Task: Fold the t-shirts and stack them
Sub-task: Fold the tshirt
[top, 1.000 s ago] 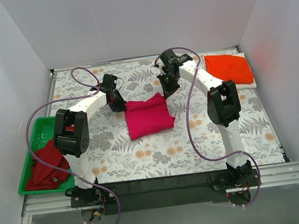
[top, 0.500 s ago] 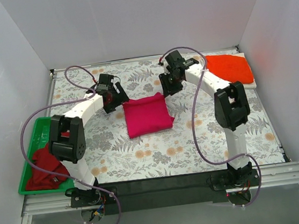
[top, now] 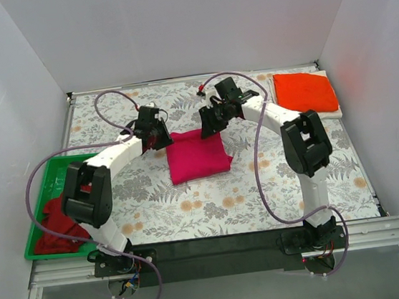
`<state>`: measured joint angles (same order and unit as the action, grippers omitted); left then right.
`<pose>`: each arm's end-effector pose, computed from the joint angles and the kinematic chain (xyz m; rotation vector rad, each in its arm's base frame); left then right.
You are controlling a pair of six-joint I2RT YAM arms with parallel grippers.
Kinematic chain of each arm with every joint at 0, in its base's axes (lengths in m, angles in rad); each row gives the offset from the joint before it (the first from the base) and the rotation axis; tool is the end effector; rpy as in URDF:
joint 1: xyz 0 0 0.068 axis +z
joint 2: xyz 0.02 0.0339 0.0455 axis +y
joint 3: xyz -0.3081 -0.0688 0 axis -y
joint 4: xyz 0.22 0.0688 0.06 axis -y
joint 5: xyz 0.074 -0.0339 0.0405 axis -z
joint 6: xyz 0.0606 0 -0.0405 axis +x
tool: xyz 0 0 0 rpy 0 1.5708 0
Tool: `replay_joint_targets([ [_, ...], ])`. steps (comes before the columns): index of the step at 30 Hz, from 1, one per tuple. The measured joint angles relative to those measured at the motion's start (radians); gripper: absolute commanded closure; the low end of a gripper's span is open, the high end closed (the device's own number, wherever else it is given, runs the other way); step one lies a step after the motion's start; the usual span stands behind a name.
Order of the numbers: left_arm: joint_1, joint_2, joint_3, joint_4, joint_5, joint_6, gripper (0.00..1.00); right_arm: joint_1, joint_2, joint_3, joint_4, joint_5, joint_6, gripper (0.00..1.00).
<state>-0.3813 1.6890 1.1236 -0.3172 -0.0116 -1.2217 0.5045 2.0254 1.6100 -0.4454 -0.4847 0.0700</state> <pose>0.3342 -0.1332 0.2483 -1.0567 2.3518 -0.6534 0.3925 0.2490 0.2596 -0.7521 2.3591 0.8436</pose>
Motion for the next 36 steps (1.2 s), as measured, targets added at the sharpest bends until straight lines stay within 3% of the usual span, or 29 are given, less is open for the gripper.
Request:
replay_joint_targets([
  [8,0.02,0.277,0.179,0.043,0.011,0.005,0.8,-0.032,0.229,0.169,0.027,-0.088,0.009,0.64],
  [14,0.051,0.359,0.264,0.064,0.071,-0.005,0.66,-0.112,0.295,0.217,0.082,-0.158,0.071,0.64],
  [17,0.065,0.36,0.269,0.069,0.101,-0.015,0.53,-0.148,0.298,0.216,0.121,-0.209,0.138,0.64],
  [20,0.066,0.336,0.254,0.08,0.125,-0.036,0.48,-0.158,0.274,0.164,0.245,-0.256,0.227,0.64],
  [22,0.068,0.297,0.223,0.101,0.135,-0.052,0.48,-0.152,0.232,0.085,0.333,-0.286,0.29,0.64],
  [27,0.071,0.236,0.172,0.165,0.14,-0.082,0.63,-0.13,0.202,0.04,0.473,-0.337,0.397,0.65],
  [36,0.106,0.36,0.174,0.246,0.179,-0.131,0.68,-0.154,0.313,0.042,0.558,-0.36,0.443,0.74],
])
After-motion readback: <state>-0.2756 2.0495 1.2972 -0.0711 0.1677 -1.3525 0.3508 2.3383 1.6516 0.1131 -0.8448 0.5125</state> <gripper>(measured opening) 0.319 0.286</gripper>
